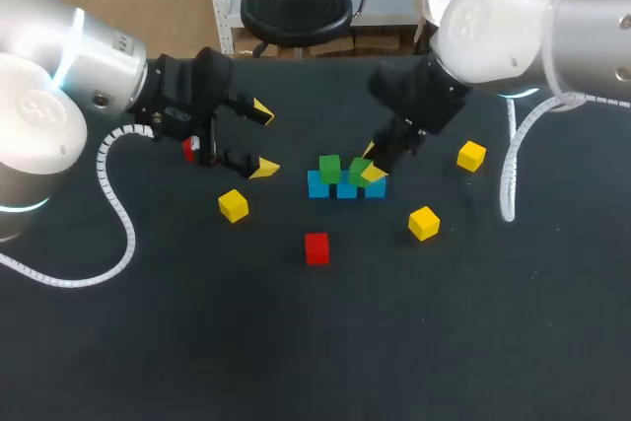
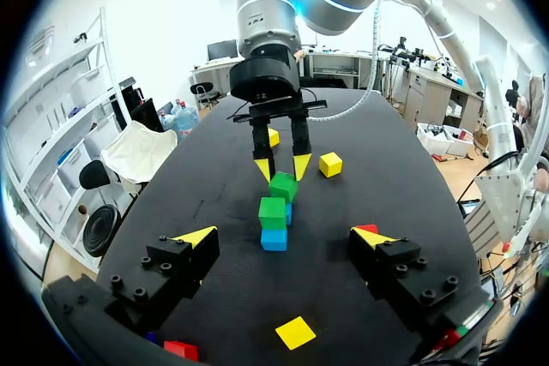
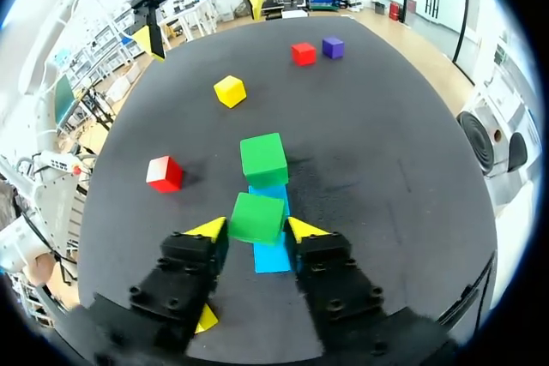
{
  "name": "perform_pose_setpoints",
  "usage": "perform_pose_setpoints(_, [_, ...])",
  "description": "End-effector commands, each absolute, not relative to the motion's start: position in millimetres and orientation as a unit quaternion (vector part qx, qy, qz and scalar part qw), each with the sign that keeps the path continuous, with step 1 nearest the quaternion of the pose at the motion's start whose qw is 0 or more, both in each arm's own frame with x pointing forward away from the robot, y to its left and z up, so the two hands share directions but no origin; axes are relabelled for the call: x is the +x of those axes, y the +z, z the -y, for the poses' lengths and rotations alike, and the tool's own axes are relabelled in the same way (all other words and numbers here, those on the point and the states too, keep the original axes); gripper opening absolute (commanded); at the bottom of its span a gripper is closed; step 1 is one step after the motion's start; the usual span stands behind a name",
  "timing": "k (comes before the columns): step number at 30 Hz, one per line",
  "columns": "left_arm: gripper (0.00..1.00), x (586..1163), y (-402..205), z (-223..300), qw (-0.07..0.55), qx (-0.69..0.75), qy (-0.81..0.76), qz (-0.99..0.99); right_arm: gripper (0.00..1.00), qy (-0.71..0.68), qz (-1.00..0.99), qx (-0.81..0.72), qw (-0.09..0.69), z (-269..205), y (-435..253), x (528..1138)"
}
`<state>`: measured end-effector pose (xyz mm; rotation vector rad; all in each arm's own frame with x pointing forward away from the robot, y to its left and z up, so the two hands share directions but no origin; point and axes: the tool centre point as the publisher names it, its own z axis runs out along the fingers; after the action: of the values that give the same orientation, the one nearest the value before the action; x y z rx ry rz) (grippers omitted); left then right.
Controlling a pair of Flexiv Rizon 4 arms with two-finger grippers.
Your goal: Place the blue cubes, place green cubes on the blue cubes, place the yellow cubes on the green cubes, then place the red cubes on the yellow cubes, and place purple cube on the red cubes.
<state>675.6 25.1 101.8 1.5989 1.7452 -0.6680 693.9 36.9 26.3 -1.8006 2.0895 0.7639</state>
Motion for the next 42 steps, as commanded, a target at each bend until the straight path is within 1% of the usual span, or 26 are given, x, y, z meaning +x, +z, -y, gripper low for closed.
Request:
perform_pose_setpoints(1, [1.0, 674.5, 100.8, -26.3, 0.338, 0.612, -0.257, -0.667, 0.08, 0.26, -0.725, -0.622, 0.142, -36.2, 28.5, 691.2])
perform_pose_setpoints(2, [1.0, 674.5, 100.8, -26.3, 0.338, 0.612, -0.257, -0.667, 0.02, 0.26, -0.725, -0.622, 0.142, -36.0, 28.5, 691.5])
perform_pose_setpoints(3, [1.0, 674.5, 100.8, -26.3, 0.338, 0.612, -0.257, -0.667, 0.0, 0.259, -0.725, -0.622, 0.142, -35.8, 28.6, 691.7])
perform_pose_setpoints(15, [1.0, 674.5, 100.8, -26.3, 0.338, 0.612, -0.257, -0.667, 0.0, 0.255, -0.725, -0.625, 0.139, -30.0, 29.9, 690.9])
perform_pose_setpoints(23, [1.0, 674.5, 100.8, -26.3, 0.338, 0.612, -0.257, -0.667, 0.0, 0.26, -0.695, -0.653, 0.151, -28.3, 33.4, 692.0])
perform_pose_setpoints(42, [1.0, 674.5, 100.8, -26.3, 0.338, 0.612, -0.257, -0.667, 0.0, 0.254, -0.679, -0.676, 0.128, -34.6, 32.4, 698.1])
